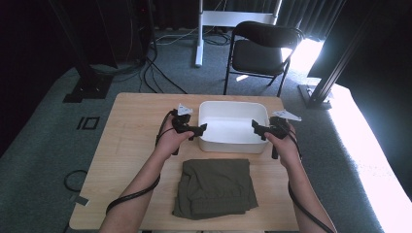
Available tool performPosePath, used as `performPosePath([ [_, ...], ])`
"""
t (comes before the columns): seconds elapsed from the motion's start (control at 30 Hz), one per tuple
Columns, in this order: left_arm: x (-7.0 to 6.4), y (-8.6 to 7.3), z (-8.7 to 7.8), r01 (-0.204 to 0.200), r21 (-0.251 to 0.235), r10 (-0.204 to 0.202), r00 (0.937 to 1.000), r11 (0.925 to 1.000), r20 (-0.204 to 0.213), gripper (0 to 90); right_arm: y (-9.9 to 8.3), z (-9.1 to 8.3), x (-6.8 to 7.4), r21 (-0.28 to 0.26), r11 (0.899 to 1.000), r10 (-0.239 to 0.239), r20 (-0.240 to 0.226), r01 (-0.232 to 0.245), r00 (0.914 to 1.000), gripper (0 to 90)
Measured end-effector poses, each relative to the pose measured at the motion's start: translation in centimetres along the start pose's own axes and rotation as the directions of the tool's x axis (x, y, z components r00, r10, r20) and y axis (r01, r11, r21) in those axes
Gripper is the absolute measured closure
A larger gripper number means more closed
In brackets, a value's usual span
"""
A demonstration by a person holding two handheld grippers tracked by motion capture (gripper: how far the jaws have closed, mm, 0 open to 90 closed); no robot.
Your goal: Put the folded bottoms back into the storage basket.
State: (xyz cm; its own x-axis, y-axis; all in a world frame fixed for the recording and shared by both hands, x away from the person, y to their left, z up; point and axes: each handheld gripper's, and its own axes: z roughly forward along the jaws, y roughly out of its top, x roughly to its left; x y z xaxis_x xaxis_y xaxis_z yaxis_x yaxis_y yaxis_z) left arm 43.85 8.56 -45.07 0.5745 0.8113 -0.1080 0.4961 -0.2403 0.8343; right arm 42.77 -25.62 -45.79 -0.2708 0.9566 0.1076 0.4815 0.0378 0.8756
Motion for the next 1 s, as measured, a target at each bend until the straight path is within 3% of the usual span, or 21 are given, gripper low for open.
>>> performPosePath([
  [0.17,-0.1,-0.2,-0.8,0.018,-0.014,-0.018,0.9998,0.9997,0.006,20.7,-0.2,-0.6,0.5,0.000,1.000,-0.018,-0.008,0.018,0.9998,18.0],
  [0.53,-0.5,-1.7,-2.6,-0.019,-0.004,0.019,0.9998,0.9998,0.008,20.7,-0.7,-2.6,1.4,-0.031,0.999,-0.036,-0.048,0.035,0.9982,18.0],
  [1.0,-1.4,-4.0,-4.3,-0.036,0.009,0.036,0.9992,0.9993,0.015,20.6,-3.4,-4.4,2.7,-0.023,0.998,-0.063,-0.095,0.061,0.9935,18.0],
])
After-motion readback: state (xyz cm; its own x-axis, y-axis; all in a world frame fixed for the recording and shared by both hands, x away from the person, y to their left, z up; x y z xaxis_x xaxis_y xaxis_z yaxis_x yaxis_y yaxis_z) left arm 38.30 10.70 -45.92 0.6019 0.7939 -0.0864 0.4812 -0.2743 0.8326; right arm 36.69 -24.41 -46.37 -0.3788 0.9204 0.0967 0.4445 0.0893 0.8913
